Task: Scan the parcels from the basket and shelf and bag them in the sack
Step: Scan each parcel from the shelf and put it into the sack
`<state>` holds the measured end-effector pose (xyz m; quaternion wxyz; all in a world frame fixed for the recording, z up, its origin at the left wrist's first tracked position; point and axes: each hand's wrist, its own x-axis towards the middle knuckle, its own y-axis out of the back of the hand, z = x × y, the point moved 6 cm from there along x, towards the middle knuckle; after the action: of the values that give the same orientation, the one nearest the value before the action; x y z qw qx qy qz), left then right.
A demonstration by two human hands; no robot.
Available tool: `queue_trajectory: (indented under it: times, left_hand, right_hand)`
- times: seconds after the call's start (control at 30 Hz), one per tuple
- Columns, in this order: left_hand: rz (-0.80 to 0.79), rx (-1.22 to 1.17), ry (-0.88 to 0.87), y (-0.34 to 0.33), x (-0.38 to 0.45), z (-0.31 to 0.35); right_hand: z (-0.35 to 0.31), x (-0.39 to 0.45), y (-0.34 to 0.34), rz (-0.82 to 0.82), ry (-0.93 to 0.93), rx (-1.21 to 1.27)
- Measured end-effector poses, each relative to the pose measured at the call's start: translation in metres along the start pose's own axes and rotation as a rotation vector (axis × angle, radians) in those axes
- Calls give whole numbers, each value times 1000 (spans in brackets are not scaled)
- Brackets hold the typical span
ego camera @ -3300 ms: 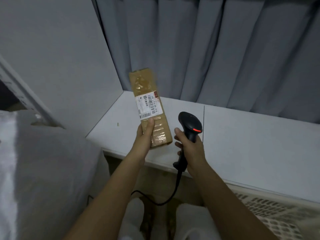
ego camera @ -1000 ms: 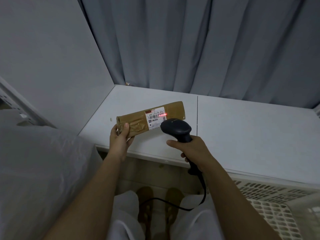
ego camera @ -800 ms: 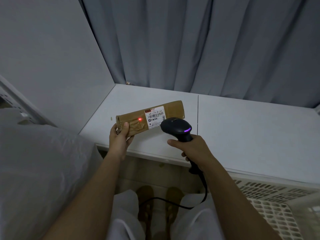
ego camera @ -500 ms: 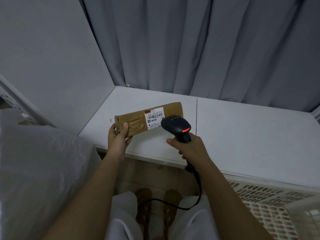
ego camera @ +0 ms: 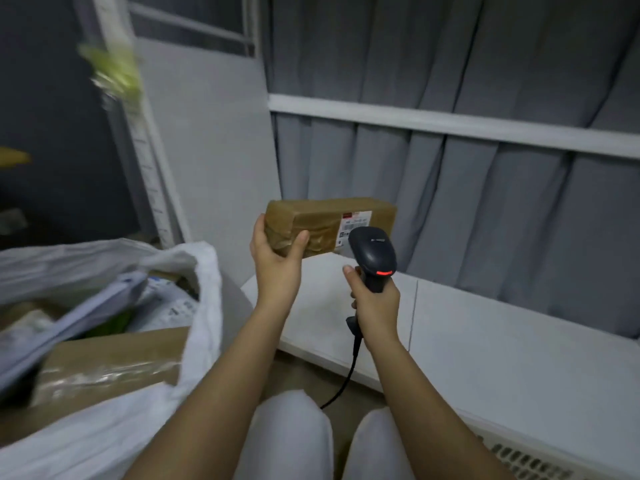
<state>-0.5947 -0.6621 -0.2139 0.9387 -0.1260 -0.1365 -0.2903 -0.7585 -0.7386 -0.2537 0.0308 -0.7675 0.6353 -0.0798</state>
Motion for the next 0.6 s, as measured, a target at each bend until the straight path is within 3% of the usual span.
queue_trajectory:
  times: [0.17,0.3,0.43,0.6]
  left_hand:
    - [109,73,-175,78,-11,110]
    - [256,227,-277,164,-27,173]
    - [354,384,-301,246,-43,194]
    - [419,544,-271,312,-62,189]
  right_hand:
    - [-77,-49,-56,-129,64,69]
    - [-100,-83,-109,-260,31,24]
    - [-87,-108,-158,-418,-11,-130]
    - [-63,-113,-193,-421,147,-417]
